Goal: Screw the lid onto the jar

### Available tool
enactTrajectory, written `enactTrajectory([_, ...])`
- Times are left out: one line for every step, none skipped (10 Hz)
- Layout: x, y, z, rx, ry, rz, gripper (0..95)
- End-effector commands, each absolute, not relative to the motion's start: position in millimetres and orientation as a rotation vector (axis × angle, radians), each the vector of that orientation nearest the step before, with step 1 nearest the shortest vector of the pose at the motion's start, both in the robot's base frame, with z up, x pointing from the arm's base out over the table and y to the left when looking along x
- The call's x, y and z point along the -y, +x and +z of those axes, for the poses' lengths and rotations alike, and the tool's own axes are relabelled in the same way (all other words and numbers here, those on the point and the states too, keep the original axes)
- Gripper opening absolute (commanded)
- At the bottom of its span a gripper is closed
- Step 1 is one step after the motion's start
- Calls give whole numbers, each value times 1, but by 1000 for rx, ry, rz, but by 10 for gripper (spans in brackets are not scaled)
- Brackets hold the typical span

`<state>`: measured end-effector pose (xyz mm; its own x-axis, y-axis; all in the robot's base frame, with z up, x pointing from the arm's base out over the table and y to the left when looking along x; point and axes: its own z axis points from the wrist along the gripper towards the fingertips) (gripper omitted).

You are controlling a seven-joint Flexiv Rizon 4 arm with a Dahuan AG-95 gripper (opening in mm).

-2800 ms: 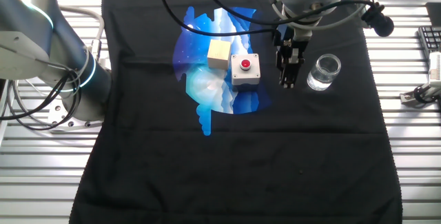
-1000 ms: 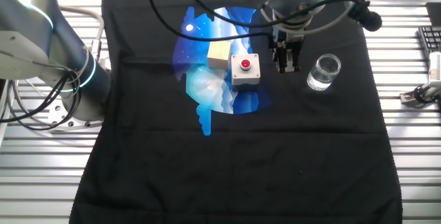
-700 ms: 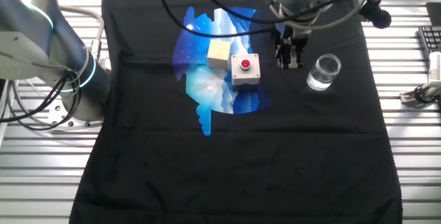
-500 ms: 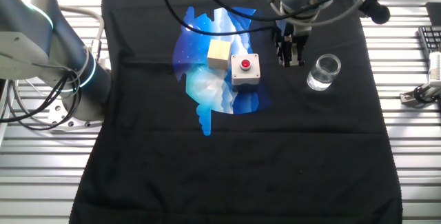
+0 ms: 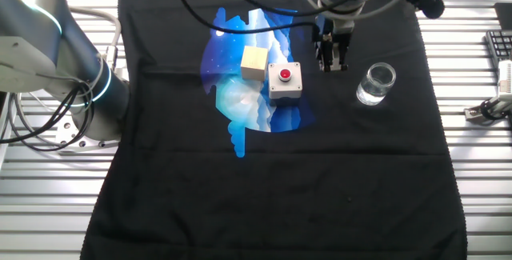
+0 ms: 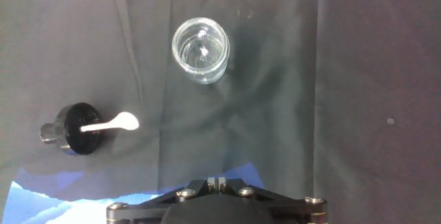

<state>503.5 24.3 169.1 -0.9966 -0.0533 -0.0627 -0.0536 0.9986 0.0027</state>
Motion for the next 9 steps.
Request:
enactTrajectory([-24, 500, 171, -3073, -76, 9, 0])
enactTrajectory([-25, 499, 172, -3075, -75, 10, 0])
enactTrajectory([-25, 499, 173, -3080, -73, 13, 0])
enactTrajectory([-25, 499, 172, -3089, -66, 11, 0])
enactTrajectory([-25, 499, 172, -3089, -67, 10, 0])
enactTrajectory([-25, 499, 172, -3086, -94, 14, 0])
enactTrajectory([-30, 501, 170, -3079, -135, 11, 0])
enactTrajectory([-41, 502, 166, -3078, -134, 15, 0])
enactTrajectory([-60, 505, 158, -3077, -133, 17, 0])
